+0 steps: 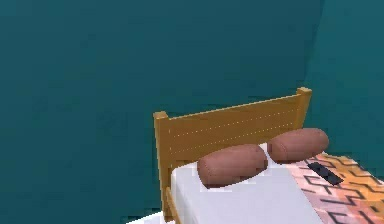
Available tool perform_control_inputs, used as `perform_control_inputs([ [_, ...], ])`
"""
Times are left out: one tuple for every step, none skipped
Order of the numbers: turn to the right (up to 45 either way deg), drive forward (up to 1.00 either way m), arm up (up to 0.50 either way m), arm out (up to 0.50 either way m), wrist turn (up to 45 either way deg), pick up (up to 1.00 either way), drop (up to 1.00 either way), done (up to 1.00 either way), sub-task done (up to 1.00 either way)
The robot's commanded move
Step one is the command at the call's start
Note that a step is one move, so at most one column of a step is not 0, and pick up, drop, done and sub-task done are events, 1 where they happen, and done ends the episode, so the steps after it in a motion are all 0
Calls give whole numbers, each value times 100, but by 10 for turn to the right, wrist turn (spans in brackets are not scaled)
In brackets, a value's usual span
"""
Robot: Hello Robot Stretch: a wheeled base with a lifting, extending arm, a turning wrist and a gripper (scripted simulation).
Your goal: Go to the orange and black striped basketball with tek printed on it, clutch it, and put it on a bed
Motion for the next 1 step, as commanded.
perform_control_inputs([
  [0, 0, 0, 0, 0, 0, 100, 0, 0],
])
